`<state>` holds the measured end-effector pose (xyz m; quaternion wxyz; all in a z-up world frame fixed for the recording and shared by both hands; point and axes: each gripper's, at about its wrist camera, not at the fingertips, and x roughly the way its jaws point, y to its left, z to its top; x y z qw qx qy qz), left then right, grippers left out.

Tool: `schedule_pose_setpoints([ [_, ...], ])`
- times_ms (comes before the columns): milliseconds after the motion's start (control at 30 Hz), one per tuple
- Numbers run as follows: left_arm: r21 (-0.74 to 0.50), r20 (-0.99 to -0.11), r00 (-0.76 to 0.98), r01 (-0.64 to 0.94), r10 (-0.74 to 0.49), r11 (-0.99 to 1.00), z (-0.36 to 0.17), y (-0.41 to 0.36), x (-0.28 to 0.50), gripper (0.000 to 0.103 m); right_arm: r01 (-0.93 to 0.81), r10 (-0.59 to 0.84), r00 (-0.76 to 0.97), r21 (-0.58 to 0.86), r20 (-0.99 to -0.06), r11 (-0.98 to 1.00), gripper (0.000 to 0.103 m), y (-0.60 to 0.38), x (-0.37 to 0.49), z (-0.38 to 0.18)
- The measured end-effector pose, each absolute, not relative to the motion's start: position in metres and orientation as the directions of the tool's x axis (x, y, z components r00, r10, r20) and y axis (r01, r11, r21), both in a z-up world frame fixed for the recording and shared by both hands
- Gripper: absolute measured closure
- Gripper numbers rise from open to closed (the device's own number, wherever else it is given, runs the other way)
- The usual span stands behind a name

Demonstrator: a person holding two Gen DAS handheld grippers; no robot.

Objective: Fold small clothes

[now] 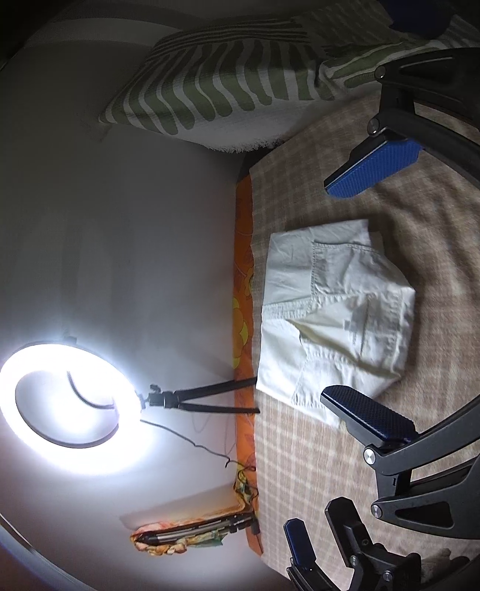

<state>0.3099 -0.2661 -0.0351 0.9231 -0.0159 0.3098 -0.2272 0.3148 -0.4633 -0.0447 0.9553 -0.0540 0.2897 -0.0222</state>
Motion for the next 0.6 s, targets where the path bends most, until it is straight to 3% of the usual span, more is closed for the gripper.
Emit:
schedule_pose_setpoints([
  [600,-0.105,-0.546,0.733,0.422,-0.407,0.900,-0.040,-0.218,0.217,0.021,0.012,-0.052,0.828,-0.075,-0.559,0.997,0.000,-0.395,0.224,-0.073],
])
